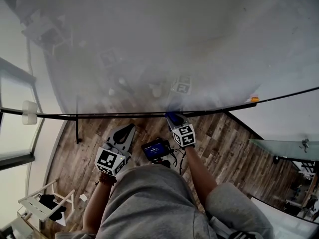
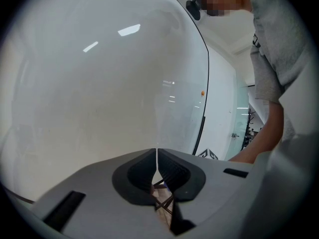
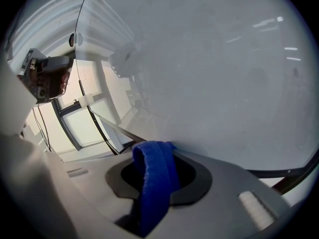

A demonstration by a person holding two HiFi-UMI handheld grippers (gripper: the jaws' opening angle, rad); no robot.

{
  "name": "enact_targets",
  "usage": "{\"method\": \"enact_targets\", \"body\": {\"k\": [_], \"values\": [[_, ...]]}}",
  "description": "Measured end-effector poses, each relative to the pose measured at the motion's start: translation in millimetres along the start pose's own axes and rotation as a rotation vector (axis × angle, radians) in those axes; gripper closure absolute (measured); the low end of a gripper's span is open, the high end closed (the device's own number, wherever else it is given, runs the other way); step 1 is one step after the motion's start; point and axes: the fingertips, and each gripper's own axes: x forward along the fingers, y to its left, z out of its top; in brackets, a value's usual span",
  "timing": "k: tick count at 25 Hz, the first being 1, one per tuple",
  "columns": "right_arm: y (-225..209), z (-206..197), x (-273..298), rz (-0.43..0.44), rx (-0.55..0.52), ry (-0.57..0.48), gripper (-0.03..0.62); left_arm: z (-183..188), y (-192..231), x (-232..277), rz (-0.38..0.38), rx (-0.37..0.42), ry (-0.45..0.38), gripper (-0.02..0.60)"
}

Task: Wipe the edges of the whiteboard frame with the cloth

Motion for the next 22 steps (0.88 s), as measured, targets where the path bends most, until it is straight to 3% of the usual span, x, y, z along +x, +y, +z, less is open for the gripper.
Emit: {"method": "enact_targets", "body": {"k": [22], "values": [[41,7,25,0.045,0.000,0.010,0.491,-1,32,-17,0.001,0.000,0.030,0.563]]}}
